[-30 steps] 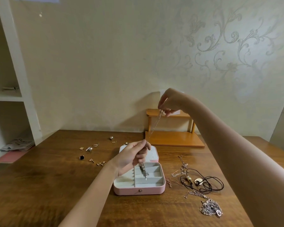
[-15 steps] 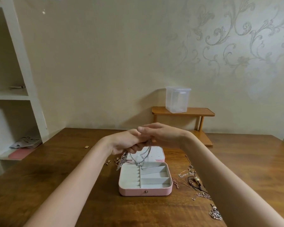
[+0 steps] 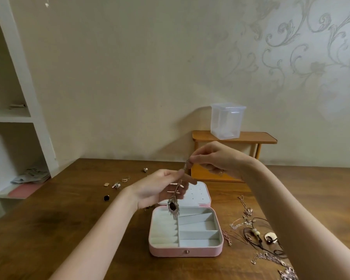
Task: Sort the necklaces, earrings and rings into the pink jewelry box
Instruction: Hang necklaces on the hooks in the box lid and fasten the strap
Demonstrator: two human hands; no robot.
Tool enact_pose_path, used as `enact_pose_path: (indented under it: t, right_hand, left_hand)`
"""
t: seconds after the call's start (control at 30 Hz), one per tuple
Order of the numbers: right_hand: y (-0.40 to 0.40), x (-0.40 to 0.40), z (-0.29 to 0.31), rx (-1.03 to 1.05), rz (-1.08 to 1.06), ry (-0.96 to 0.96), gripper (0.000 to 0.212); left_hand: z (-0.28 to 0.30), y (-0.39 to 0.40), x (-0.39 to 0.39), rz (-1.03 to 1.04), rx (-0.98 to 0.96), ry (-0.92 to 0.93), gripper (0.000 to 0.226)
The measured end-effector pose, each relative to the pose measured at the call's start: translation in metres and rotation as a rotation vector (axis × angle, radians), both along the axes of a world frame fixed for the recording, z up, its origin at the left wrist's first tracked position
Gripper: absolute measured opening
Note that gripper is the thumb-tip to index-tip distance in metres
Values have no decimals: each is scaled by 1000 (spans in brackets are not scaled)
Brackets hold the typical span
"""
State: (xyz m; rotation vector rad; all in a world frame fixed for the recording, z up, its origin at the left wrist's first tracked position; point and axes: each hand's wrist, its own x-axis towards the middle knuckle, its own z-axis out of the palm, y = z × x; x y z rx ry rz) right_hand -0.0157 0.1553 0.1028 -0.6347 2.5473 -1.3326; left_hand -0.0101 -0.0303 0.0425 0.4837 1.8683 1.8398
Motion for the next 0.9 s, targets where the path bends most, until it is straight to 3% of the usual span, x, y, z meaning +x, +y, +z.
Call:
enact_pose_path:
  t: [0.07, 0.13, 0.27, 0.43, 0.57, 0.77, 0.9]
  right_hand:
    - [4, 2, 6, 28, 7, 20, 21]
    - [10, 2, 15, 39, -9, 44, 21]
    - [17, -8, 23, 65, -90, 87, 24]
    - [22, -28, 15, 51, -211, 98, 24]
    - [23, -41, 7, 26, -237, 62, 25]
    - [15, -51, 9, -8, -283, 96, 24]
    - [15, -51, 30, -94, -339, 203, 21]
  left_hand:
    - [-6, -1, -8, -13, 88, -50, 41]
    - [-13, 1, -25, 112, 42, 1, 36]
    - [-43, 14, -75, 331, -663, 456, 28]
    - [-70, 31, -108, 350, -1002, 499, 25]
    - [-70, 38, -120, 456, -974, 516, 13]
    - [-62, 39, -117, 491, -1014, 710, 19]
    - [-39, 27, -108, 440, -826, 806, 15]
